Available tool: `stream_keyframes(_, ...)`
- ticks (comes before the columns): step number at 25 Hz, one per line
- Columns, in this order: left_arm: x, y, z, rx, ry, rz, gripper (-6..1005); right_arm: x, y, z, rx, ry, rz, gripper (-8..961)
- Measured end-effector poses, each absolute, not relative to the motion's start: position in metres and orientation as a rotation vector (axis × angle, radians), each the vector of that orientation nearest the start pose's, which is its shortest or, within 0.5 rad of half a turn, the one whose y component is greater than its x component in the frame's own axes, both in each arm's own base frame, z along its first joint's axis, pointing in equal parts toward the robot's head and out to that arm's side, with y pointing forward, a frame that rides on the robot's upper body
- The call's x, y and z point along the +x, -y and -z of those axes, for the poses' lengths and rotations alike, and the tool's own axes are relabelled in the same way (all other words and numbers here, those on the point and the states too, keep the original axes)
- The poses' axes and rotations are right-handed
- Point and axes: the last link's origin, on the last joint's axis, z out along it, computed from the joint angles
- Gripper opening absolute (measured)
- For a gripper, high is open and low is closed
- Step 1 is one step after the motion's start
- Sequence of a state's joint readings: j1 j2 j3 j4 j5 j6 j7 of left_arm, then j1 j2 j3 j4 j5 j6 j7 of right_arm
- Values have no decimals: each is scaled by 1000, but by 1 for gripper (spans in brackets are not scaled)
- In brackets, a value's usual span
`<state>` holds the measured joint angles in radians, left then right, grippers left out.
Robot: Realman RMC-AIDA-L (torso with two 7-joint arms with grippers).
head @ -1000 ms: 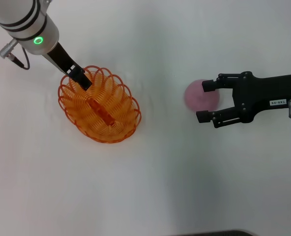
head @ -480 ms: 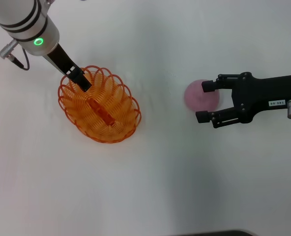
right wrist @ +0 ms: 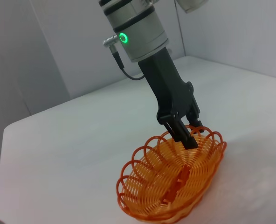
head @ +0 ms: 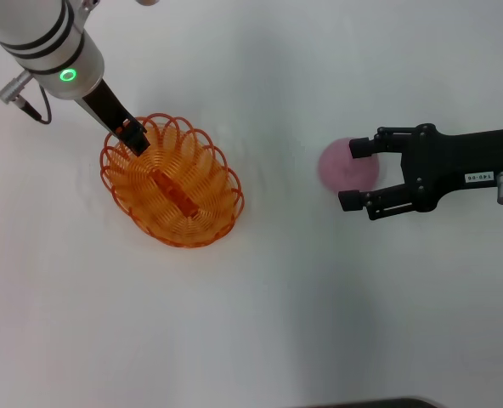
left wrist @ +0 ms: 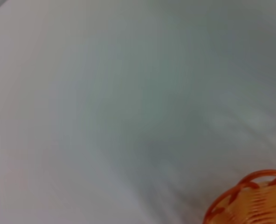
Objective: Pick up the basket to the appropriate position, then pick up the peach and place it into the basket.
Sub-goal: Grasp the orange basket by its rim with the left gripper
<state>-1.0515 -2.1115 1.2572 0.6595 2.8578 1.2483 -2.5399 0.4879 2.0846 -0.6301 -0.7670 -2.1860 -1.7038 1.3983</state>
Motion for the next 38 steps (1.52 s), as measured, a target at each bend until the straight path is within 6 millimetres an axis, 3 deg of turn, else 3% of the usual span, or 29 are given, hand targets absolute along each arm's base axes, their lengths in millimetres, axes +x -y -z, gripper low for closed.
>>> stream_keyframes(7,-169,-422,53,-2498,819,-755,514,279,-302,-11,-2849,-628,-561,943)
stream_keyframes(10,-169,-422,53,-2498,818,-755,296,279,-302,-12,-2838,-629,-582,943)
stream_keyframes(15,-169,-422,53,-2498,819,-754,122,278,-302,-12,-2830,-630,-594,943)
stream_keyframes(23,-168,-420,53,-2504,822,-765,109,278,-303,-12,-2831,-626,-595,943)
stream_keyframes(38,-140,-416,31,-2533,794,-738,100,277,-303,-12,-2836,-618,-597,943)
